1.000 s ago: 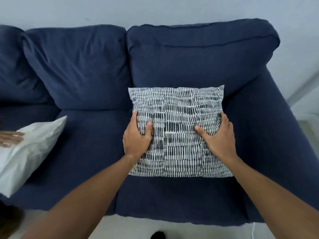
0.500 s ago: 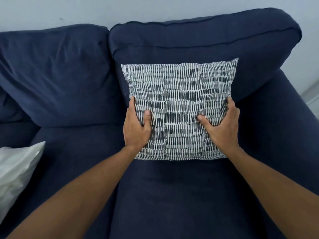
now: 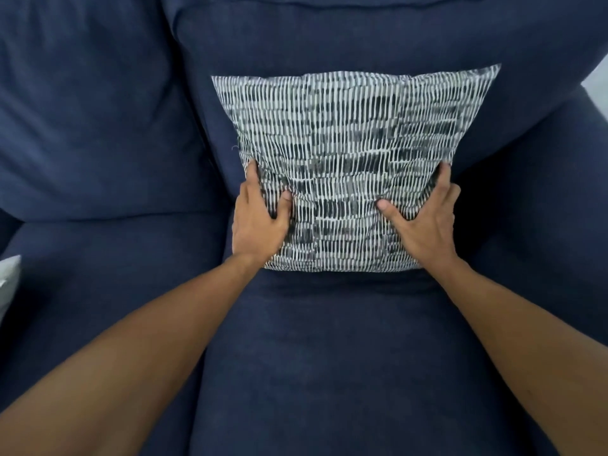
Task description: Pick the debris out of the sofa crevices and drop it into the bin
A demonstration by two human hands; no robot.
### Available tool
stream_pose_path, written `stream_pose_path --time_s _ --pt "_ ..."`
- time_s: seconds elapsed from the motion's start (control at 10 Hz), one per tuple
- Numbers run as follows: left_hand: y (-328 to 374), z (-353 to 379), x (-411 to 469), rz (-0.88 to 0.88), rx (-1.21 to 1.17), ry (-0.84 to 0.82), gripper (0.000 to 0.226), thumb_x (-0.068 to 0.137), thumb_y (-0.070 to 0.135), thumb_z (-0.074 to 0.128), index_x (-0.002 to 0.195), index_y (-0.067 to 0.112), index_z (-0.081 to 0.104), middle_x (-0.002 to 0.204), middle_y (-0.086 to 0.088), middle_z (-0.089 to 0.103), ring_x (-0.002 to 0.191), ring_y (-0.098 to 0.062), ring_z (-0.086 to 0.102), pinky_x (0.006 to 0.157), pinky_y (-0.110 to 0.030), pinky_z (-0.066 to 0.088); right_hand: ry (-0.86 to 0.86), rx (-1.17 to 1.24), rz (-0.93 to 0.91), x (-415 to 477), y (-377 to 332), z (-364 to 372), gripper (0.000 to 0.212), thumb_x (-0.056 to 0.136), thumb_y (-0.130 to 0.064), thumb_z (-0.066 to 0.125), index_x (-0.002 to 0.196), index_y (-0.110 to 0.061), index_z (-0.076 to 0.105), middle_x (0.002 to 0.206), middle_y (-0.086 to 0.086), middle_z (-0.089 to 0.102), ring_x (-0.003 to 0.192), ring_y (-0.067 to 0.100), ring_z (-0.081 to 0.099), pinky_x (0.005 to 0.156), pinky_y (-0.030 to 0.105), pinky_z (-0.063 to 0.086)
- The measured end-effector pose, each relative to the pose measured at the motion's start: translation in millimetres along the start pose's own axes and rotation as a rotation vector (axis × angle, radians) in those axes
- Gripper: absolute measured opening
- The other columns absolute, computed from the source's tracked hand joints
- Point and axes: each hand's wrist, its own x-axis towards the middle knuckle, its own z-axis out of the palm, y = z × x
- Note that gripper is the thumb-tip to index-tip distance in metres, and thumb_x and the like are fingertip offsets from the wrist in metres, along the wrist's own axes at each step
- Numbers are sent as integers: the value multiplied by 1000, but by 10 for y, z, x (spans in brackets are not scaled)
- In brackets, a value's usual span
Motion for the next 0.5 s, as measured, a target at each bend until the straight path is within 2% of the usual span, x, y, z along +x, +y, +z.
stream_pose_path --time_s 0.1,0.2,0.3,0.4,0.5 --pt "30 -57 -13 -12 59 -16 81 97 55 47 157 28 -1 157 -3 31 141 -22 33 110 -43 33 -20 -22 15 -30 -35 -49 119 77 -76 63 157 -26 -10 150 18 24 132 36 37 106 64 31" --pt "93 -167 -30 -14 146 -2 80 96 59 47 157 27 6 156 -8 31 139 -26 34 108 -49 37 -60 -53 32 -69 -102 -156 118 76 -80 59 156 -32 -13 158 18 15 140 38 31 108 66 28" --pt "182 -361 -26 5 272 48 76 95 59 48 155 24 18 156 -10 30 137 -30 33 108 -53 36 -112 -149 35 -124 -176 -329 119 74 -86 53 155 -32 -15 162 17 6 144 40 25 112 66 27" --pt "406 -621 -6 12 335 47 73 94 60 47 154 27 23 159 -8 25 142 -30 26 111 -55 31 -150 -266 24 -160 -338 -592 120 71 -94 43 154 -30 -15 164 17 2 147 41 19 113 67 25" --pt "671 -906 -43 56 422 -52 73 92 66 41 152 29 26 164 -9 15 149 -33 15 116 -58 23 -234 -339 15 -260 -551 -931 122 68 -98 33 156 -29 -17 166 13 -7 152 35 4 118 66 11"
